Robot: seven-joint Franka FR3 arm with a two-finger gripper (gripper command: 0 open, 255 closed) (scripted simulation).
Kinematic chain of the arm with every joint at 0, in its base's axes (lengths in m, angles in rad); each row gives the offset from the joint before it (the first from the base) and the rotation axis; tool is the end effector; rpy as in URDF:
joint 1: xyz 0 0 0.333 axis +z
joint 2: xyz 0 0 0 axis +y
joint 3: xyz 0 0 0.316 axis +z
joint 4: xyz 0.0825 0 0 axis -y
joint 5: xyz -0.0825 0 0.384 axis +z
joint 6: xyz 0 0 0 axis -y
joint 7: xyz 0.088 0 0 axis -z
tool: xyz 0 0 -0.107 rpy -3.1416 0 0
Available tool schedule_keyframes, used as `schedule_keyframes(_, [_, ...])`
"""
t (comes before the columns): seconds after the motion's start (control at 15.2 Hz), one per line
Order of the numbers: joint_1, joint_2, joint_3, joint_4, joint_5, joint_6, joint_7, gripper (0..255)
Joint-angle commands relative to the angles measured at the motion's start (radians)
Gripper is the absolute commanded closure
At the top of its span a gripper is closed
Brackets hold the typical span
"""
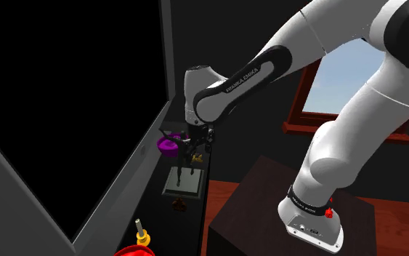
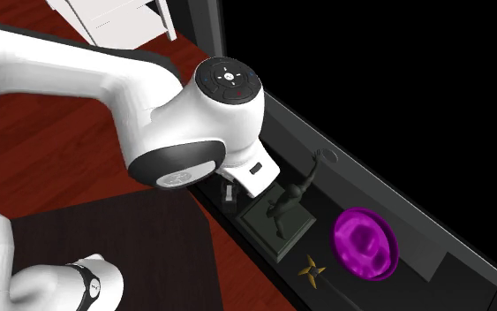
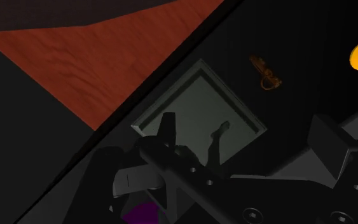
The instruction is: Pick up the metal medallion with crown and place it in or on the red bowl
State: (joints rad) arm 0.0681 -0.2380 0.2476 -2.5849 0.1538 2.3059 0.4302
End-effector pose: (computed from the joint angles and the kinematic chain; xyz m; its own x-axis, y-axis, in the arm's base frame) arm 0.4003 0.1312 0.3359 0.9722 -0.2251 -0.0646 -0.2272 -0.9735 -0.0268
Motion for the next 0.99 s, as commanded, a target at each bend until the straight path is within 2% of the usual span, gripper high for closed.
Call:
schedule_keyframes(0.0, [0.002,0.082,0.023,0.014,-0.015,0.067,0.04,0])
schedule_keyframes(0.4, [0.015,0.343,0.054,0.097,-0.127,0.229,0.189,0])
schedule_keyframes(0.79, [0.088,0.604,0.008,0.231,-0.264,0.334,0.345,0])
schedule_keyframes(0.92, [0.099,0.632,-0.002,0.242,-0.275,0.35,0.356,0])
